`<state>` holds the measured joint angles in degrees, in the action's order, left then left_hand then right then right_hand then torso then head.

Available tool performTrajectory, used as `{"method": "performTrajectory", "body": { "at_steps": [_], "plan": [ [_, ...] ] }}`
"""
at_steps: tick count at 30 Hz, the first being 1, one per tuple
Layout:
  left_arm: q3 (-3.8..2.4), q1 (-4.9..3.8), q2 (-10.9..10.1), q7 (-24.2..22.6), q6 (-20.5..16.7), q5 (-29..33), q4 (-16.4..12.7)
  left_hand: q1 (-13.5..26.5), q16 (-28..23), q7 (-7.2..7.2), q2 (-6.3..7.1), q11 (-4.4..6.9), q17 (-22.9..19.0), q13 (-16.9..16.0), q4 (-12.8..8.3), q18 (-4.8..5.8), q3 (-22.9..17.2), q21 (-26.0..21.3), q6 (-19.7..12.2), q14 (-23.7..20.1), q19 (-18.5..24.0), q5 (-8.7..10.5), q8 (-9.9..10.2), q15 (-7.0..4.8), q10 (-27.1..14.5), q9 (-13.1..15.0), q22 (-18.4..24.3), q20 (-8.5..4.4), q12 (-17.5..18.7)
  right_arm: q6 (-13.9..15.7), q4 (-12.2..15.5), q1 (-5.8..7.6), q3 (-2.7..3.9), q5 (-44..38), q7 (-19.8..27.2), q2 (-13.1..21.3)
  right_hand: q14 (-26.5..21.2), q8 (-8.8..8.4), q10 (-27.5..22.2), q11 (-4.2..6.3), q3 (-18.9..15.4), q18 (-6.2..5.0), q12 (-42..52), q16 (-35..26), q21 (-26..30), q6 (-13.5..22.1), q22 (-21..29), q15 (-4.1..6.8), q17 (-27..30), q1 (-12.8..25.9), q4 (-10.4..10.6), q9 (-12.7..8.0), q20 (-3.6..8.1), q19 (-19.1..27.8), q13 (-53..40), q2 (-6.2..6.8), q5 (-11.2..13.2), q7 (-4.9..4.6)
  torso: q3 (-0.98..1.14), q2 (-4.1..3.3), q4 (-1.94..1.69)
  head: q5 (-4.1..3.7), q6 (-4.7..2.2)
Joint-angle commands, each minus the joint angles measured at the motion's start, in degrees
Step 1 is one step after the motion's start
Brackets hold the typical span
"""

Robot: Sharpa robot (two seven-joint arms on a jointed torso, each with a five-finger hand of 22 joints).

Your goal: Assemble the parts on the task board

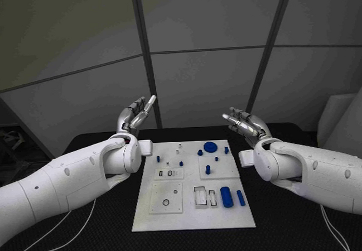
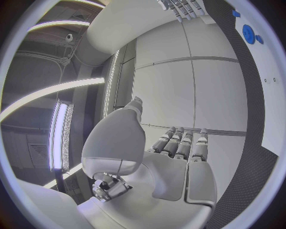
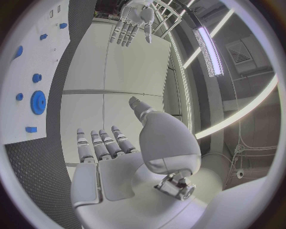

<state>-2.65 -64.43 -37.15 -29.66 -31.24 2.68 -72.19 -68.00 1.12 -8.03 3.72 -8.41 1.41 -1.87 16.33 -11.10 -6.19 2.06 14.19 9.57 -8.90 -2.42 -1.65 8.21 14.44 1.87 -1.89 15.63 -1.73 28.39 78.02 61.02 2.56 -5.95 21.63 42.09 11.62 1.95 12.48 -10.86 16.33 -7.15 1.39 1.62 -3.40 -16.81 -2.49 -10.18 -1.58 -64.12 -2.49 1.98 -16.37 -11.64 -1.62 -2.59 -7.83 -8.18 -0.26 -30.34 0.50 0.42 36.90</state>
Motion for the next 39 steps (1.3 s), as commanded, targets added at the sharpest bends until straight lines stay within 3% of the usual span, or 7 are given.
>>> {"method": "performTrajectory", "body": {
  "at_steps": [1,7,8,9,15,26,39],
  "plan": [
    [-0.16,-0.29,0.4,-2.1,6.4,1.0,1.0,-0.8,0.3,-2.5,-0.11,-0.19,0.1,-0.1,0.3,0.87,0.0,0.2,0.4,0.6,-0.1,-0.33,-0.2,0.11,0.7,0.1,-0.1,0.47,-0.3,-10.6,-1.4,0.24,0.31,-5.2,-4.6,-0.4,10.3,1.49,9.1,-1.21,1.0,-1.74,1.3,1.7,-3.6,-8.7,-1.7,-0.82,-0.9,-6.6,-4.1,0.8,-0.36,-7.4,-0.8,1.06,0.5,-5.54,-0.01,0.02,0.02,0.0,0.0],
    [-0.18,-0.32,0.5,-2.2,6.6,1.0,1.1,-1.8,1.7,-4.24,-1.1,-2.05,0.9,-0.7,-0.1,0.85,0.2,1.9,4.6,7.7,-3.7,-0.38,-1.0,2.01,6.6,0.6,-1.0,0.97,-1.5,-13.8,-3.1,0.39,0.66,-6.6,-6.0,-0.7,30.2,3.63,24.0,-2.28,1.6,-2.37,3.2,5.2,-12.5,-21.0,-5.5,-1.35,-2.3,-10.3,-6.7,1.8,-0.24,-25.7,-1.7,1.73,0.4,-6.28,-0.01,0.02,0.02,0.0,0.0],
    [-0.18,-0.32,0.5,-2.2,6.6,1.0,1.1,-2.2,2.7,-4.64,-1.34,-2.59,1.4,-1.0,-0.3,0.91,0.3,3.1,7.2,12.0,-6.6,-0.33,-1.5,2.43,9.9,1.0,-1.6,1.09,-2.2,-13.9,-3.1,0.39,0.67,-6.7,-6.1,-0.7,34.5,4.18,28.1,-2.27,1.8,-2.47,3.8,5.9,-13.6,-24.1,-5.8,-1.22,-2.6,-11.0,-7.3,2.0,-0.1,-27.6,-2.0,1.85,0.1,-6.21,-0.01,0.02,0.02,0.0,0.0],
    [-0.16,-0.32,-1.1,-1.5,7.7,1.0,0.8,-2.6,3.9,-5.13,-1.48,-3.01,2.0,-1.5,-0.6,0.98,0.4,4.9,11.2,16.3,-10.6,-0.37,-2.5,2.71,13.7,1.7,-2.6,1.14,-3.1,-7.7,-5.2,1.09,0.71,-22.0,-5.4,-0.7,36.0,4.58,31.0,-2.03,1.9,-2.6,4.2,6.3,-14.3,-26.3,-6.1,-1.03,-2.7,-11.4,-7.6,2.2,0.03,-28.8,-2.1,1.92,-0.1,-6.2,0.02,-0.67,0.08,0.11,0.85],
    [-0.15,-0.35,-2.5,-1.0,7.9,0.9,-0.1,-4.6,10.4,-5.33,-2.12,-3.34,4.2,-3.3,-2.7,1.0,1.2,13.9,28.0,37.3,-29.3,-0.38,-7.2,2.38,31.4,4.7,-6.6,0.89,-7.6,-6.8,-6.5,1.82,0.72,-30.3,-6.3,-0.9,43.5,5.83,39.7,-0.33,2.8,-3.41,5.4,8.0,-18.9,-33.8,-7.8,1.34,-3.4,-13.0,-9.2,2.5,1.85,-35.5,-2.4,2.24,-1.9,-5.19,-0.02,-1.14,0.12,0.03,0.94],
    [-0.14,-0.51,-7.3,1.6,9.2,-4.8,-5.7,-7.2,14.1,-3.63,-2.57,-0.53,6.3,-3.7,-7.1,0.52,2.8,20.0,37.1,51.8,-41.1,-0.47,-9.3,-1.66,43.7,5.8,-8.4,-2.54,-9.5,-8.0,-7.7,4.27,0.74,-47.3,-9.4,-1.3,54.7,5.85,47.7,2.38,2.9,-3.15,4.6,9.2,-29.8,-39.6,-13.4,5.36,-4.2,-13.2,-10.6,2.4,6.2,-41.9,-2.3,3.18,-3.2,-2.87,-0.03,-2.75,-0.65,-0.17,0.99],
    [-0.16,-0.49,-12.8,4.1,11.3,-9.6,-16.3,-10.6,14.1,-2.23,-2.25,1.12,7.6,-3.4,-11.2,0.64,2.8,21.2,42.0,55.3,-43.5,-0.53,-9.1,-3.06,49.7,6.3,-8.5,-4.08,-8.5,-17.2,-8.4,8.64,0.75,-73.4,-17.8,-3.2,68.8,4.18,55.6,5.44,5.2,-3.4,2.3,13.9,-44.0,-44.0,-21.6,9.39,-10.8,-10.2,-10.2,2.4,9.86,-46.2,-2.4,5.87,-3.3,-0.74,-0.35,-6.77,-1.88,-1.28,-0.41]
  ]
}}
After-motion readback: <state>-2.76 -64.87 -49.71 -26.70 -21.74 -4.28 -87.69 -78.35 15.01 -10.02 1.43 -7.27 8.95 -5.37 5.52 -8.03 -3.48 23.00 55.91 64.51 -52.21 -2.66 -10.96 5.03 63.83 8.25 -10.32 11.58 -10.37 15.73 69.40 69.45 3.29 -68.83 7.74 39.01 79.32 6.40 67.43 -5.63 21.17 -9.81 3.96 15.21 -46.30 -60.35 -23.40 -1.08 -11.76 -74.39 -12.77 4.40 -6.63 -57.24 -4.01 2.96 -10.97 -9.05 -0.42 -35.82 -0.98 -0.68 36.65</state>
